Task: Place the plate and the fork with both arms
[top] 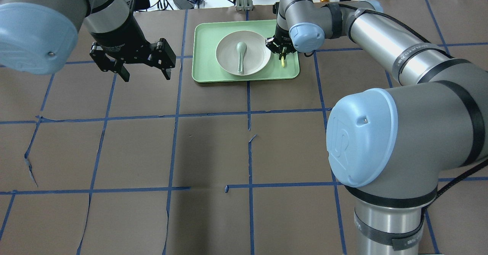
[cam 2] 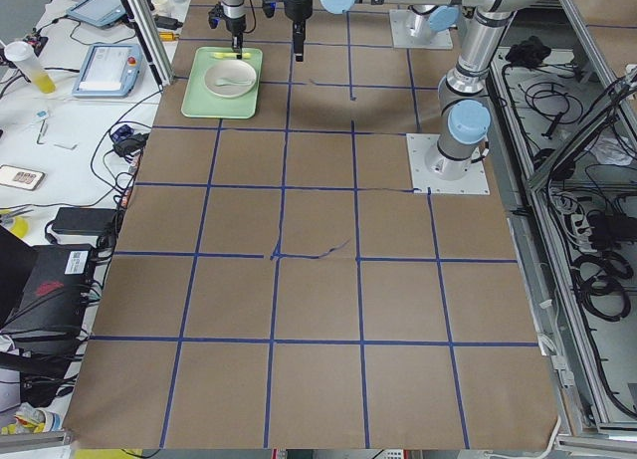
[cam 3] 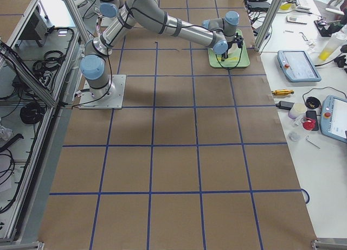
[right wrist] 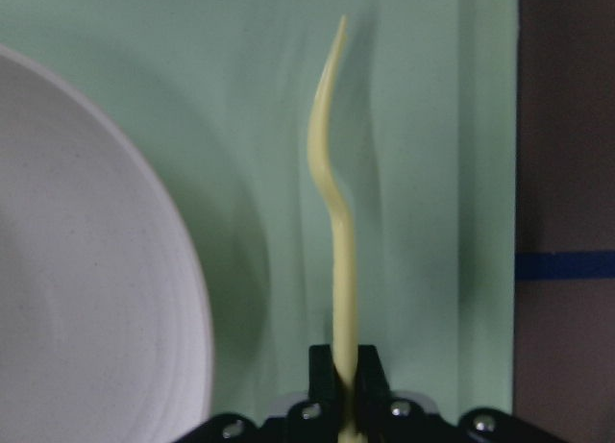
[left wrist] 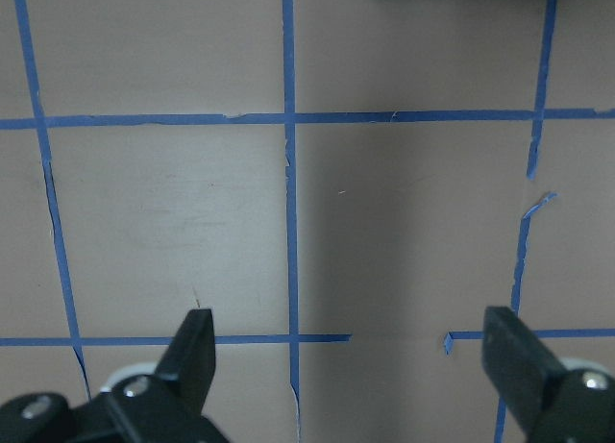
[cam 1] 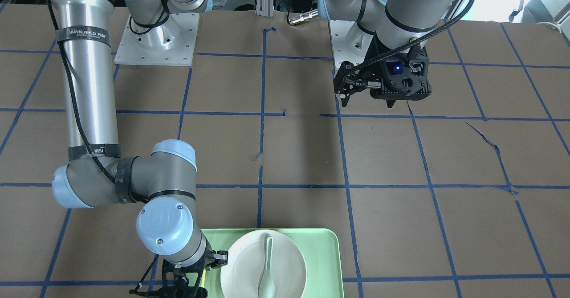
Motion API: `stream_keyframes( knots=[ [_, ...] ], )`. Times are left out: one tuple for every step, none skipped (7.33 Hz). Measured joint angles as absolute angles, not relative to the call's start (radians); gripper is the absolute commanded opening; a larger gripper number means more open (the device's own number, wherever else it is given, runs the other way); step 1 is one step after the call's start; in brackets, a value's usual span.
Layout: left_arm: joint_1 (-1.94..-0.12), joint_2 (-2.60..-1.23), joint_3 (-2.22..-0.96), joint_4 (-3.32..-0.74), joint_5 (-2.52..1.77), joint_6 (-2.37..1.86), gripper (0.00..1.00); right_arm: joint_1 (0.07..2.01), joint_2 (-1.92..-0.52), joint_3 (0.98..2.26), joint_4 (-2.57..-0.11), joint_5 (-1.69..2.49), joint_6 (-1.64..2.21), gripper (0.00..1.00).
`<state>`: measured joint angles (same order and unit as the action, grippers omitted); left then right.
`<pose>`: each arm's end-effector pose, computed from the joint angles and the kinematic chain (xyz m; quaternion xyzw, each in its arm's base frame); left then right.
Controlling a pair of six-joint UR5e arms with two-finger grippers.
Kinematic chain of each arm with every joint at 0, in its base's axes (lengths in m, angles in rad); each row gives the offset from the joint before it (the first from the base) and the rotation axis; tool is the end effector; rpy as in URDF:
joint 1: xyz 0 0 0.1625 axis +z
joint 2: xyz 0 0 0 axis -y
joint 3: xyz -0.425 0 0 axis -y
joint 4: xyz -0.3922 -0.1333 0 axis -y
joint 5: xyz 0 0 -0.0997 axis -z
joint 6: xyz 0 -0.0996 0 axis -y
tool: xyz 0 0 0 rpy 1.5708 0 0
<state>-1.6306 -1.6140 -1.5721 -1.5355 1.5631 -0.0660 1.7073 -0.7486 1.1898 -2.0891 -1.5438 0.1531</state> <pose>-0.1642 -0.5000 0.4691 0.0031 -1.0000 -0.0048 0.0036 0.2399 -0.7474 0.1927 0.0078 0.9991 -0.0362 0.0189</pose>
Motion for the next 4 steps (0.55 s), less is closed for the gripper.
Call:
stream_keyframes(
  knots=[
    [-1.631, -1.614, -1.571, -1.536, 1.563, -0.066, 1.00, 1.707, -0.749, 1.193, -2.089, -1.543, 0.144, 1.00],
    [-1.631, -1.614, -1.571, -1.535, 1.563, -0.066, 1.00, 1.707, -0.750, 1.195, -2.089, -1.544, 0.130, 1.00],
    [-1.631, -1.615, -1.572, -1.535, 1.563, -0.066, 1.00, 1.707, -0.753, 1.195, -2.089, -1.546, 0.112, 1.00],
    [-1.631, -1.615, -1.572, -1.536, 1.563, -0.066, 1.00, 1.707, -0.761, 1.195, -2.088, -1.551, 0.092, 1.00]
  ],
)
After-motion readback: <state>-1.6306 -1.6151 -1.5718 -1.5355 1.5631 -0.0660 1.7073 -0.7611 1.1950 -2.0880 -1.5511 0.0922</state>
